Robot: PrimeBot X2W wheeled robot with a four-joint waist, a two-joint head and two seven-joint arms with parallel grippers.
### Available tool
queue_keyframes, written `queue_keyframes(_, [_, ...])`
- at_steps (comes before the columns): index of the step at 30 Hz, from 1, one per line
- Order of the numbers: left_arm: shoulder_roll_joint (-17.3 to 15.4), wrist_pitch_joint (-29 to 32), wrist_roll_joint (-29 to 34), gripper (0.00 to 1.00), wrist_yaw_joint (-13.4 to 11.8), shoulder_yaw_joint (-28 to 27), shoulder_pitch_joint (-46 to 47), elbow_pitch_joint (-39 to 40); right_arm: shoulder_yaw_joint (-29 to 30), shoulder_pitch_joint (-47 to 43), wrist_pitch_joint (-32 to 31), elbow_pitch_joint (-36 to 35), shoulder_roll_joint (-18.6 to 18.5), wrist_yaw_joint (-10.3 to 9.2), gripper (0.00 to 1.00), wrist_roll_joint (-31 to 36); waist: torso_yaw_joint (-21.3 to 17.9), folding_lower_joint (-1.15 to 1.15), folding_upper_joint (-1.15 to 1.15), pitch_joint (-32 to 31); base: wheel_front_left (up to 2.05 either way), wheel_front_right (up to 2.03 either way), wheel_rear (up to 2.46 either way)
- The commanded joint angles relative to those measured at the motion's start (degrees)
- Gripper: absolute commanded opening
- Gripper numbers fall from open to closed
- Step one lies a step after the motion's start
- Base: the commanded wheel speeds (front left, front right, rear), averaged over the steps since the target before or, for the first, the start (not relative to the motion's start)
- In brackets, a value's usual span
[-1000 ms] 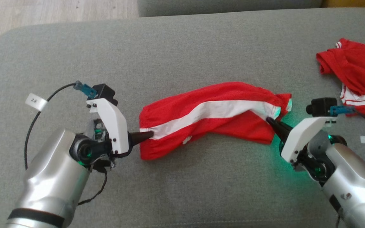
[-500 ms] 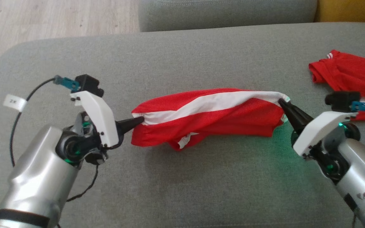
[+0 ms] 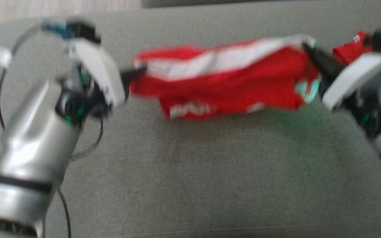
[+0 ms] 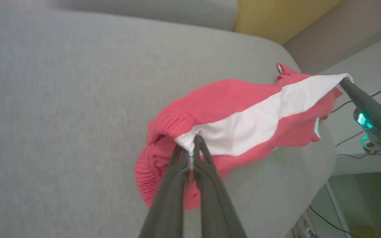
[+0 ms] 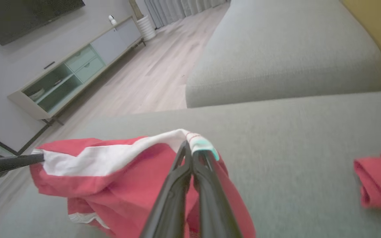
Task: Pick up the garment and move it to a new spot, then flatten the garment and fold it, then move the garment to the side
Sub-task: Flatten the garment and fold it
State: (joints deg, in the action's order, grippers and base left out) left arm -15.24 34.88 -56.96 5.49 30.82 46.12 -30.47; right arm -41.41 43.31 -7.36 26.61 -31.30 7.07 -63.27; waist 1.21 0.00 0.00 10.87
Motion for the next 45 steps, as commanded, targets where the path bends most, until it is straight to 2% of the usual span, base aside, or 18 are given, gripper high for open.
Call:
queue_keyframes(1, [-0.9, -1.3, 1.5, 0.0, -0.4, -2.2, 7.1, 0.4, -0.2, 4.1, -0.7, -0.8, -1.3, 0.42, 0.0, -0.8, 0.0, 0.0, 0.0, 4.1, 0.0, 0.0, 0.0])
queue_keyframes(5, [0.9, -3.9, 3.7, 0.0, -0.8, -2.4, 14.8, -3.9, -1.0, 11.5, -2.1, 1.7, -1.3, 0.42, 0.0, -1.9, 0.0, 0.0, 0.0, 7.3, 0.0, 0.0, 0.0])
queue_keyframes(8, [2.2, -7.9, 6.1, 0.0, -0.7, -2.7, 22.4, -8.2, -1.5, 19.2, -0.9, 3.8, -1.0, 0.42, 0.0, -2.2, -0.1, 0.0, 0.0, 9.8, 0.0, 0.0, 0.0])
queue_keyframes(13, [3.8, -18.0, 9.3, 0.0, 0.3, -3.4, 31.9, -13.4, -2.6, 28.9, 6.9, 5.6, -0.8, 0.42, 0.0, -0.5, -0.3, 0.0, 0.0, 12.9, 0.0, 0.0, 0.0])
queue_keyframes(17, [5.0, -24.9, 10.3, 0.0, 1.5, -2.2, 32.8, -17.1, -5.3, 30.0, 15.8, 6.7, -1.0, 0.42, 0.0, 1.1, -0.2, 0.0, 0.0, 14.9, 0.0, 0.0, 0.0])
queue_keyframes(20, [6.0, -23.8, 9.7, 0.0, 1.9, 0.4, 30.5, -20.6, -9.7, 27.5, 17.1, 7.9, -0.9, 0.42, 0.0, 0.0, 0.1, 0.0, 0.0, 16.1, 0.0, 0.0, 0.0])
queue_keyframes(25, [5.8, -16.6, 6.2, 0.0, 2.0, 6.7, 25.5, -20.9, -17.2, 23.6, 15.4, 9.4, -1.3, 0.42, 0.0, -3.4, 0.3, 0.0, 0.0, 16.9, 0.0, 0.0, 0.0])
queue_keyframes(34, [-0.2, -10.4, -3.4, 0.0, 2.0, 15.0, 15.8, -12.3, -28.4, 17.9, 9.5, 7.8, -4.8, 0.42, 0.0, -9.9, -0.3, 0.0, 0.0, 11.5, 0.0, 0.0, 0.0])
queue_keyframes(38, [-3.3, -7.7, -7.3, 0.0, 2.0, 17.7, 11.6, -8.7, -30.4, 14.4, 6.7, 7.4, -6.3, 0.42, 0.0, -12.0, -0.6, 0.0, 0.0, 7.5, 0.0, 0.0, 0.0])
queue_keyframes(45, [-9.2, -1.8, -14.5, 0.0, 2.0, 22.0, 3.4, 0.0, -31.6, 6.7, 3.6, 5.1, -8.3, 0.42, 0.0, -11.9, -0.5, 0.0, 0.0, -0.1, 0.0, 0.0, 0.0])
